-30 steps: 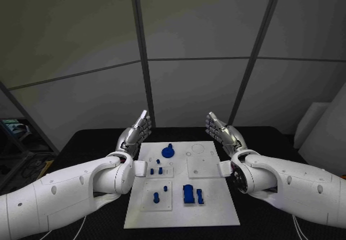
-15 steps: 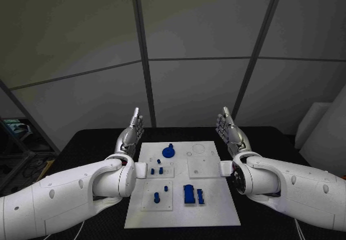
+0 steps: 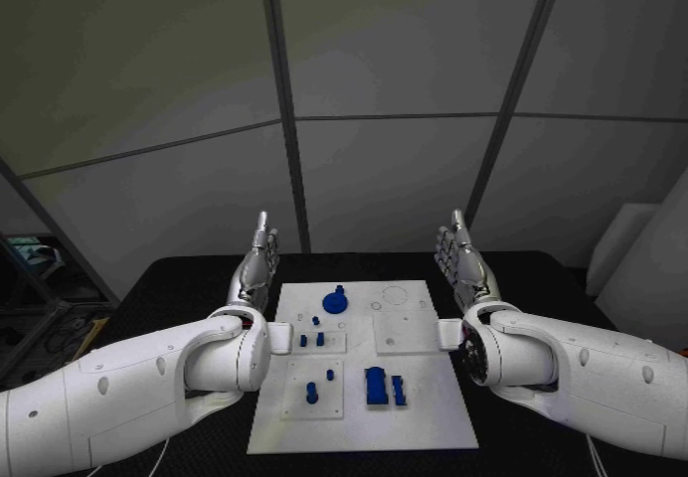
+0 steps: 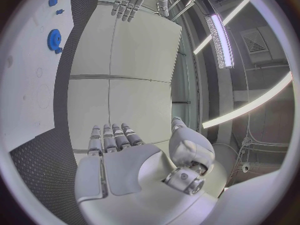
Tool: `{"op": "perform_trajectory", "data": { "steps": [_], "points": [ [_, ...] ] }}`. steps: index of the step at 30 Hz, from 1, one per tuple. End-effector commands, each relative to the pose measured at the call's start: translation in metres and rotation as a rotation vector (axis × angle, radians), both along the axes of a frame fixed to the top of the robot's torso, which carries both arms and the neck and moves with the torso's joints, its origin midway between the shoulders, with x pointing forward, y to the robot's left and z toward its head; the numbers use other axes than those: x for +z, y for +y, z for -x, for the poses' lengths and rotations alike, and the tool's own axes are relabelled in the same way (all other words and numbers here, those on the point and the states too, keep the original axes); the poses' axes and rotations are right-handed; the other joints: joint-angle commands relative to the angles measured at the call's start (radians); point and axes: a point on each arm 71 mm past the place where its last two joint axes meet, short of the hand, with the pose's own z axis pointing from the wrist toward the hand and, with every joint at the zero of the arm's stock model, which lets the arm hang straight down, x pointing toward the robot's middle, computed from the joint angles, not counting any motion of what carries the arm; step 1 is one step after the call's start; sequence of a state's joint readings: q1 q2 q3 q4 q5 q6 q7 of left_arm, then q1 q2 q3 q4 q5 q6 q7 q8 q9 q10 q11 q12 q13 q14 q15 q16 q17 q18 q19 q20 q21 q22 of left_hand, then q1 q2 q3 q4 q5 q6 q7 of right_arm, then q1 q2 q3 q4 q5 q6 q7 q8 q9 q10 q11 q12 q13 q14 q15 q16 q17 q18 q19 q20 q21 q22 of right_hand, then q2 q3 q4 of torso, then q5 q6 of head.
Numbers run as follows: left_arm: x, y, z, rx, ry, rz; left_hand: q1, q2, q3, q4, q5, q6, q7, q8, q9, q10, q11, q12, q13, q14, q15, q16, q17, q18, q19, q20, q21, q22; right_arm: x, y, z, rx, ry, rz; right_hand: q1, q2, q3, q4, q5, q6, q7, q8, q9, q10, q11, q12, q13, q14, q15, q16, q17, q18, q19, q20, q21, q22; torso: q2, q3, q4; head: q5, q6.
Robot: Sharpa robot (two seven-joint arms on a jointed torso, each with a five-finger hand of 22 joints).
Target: Assemble the parts on the task board
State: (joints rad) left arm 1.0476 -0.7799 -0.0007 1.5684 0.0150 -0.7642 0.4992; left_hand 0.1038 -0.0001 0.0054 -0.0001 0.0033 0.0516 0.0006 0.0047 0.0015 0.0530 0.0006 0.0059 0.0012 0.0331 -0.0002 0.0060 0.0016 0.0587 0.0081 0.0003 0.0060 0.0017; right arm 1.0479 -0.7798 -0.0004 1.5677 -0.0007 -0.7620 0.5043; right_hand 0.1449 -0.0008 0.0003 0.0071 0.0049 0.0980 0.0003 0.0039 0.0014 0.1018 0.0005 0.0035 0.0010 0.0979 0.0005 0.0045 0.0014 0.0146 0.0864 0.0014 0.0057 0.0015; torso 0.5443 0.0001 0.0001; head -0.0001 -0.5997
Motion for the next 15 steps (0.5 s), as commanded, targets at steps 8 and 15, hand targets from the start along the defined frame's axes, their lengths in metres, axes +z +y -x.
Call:
{"op": "perform_trajectory", "data": {
  "steps": [8, 15],
  "points": [
    [0.0037, -0.0004, -0.0004, -0.001, -0.034, -0.011, -0.104, 0.0, -0.005, 0.0, -0.003, -0.052, -0.001, -0.005, -0.001, -0.053, -0.001, -0.006, -0.001, -0.033, 0.0, -0.006, -0.002, -0.059, -0.008, 0.0, -0.006, -0.002, 0.0024, 0.0001, -0.0001, -0.006, -0.018, 0.002, -0.145, 0.001, 0.0, -0.007, -0.005, -0.098, 0.0, -0.004, -0.001, -0.102, 0.0, -0.003, -0.001, -0.098, 0.0, -0.004, -0.001, -0.015, -0.086, -0.001, -0.006, -0.001, 0.0, -0.0001, -0.0001, 0.0, 0.0],
    [0.0037, -0.0004, -0.0004, -0.001, -0.034, -0.011, -0.104, 0.0, -0.005, 0.0, -0.003, -0.052, -0.001, -0.005, -0.001, -0.053, -0.001, -0.006, -0.001, -0.033, 0.0, -0.006, -0.002, -0.059, -0.008, 0.0, -0.006, -0.002, 0.0024, 0.0001, -0.0001, -0.006, -0.018, 0.002, -0.145, 0.001, 0.0, -0.007, -0.005, -0.098, 0.0, -0.004, -0.001, -0.102, 0.0, -0.003, -0.001, -0.098, 0.0, -0.004, -0.001, -0.015, -0.086, -0.001, -0.006, -0.001, 0.0, -0.0001, -0.0001, 0.0, 0.0]
  ]
}}
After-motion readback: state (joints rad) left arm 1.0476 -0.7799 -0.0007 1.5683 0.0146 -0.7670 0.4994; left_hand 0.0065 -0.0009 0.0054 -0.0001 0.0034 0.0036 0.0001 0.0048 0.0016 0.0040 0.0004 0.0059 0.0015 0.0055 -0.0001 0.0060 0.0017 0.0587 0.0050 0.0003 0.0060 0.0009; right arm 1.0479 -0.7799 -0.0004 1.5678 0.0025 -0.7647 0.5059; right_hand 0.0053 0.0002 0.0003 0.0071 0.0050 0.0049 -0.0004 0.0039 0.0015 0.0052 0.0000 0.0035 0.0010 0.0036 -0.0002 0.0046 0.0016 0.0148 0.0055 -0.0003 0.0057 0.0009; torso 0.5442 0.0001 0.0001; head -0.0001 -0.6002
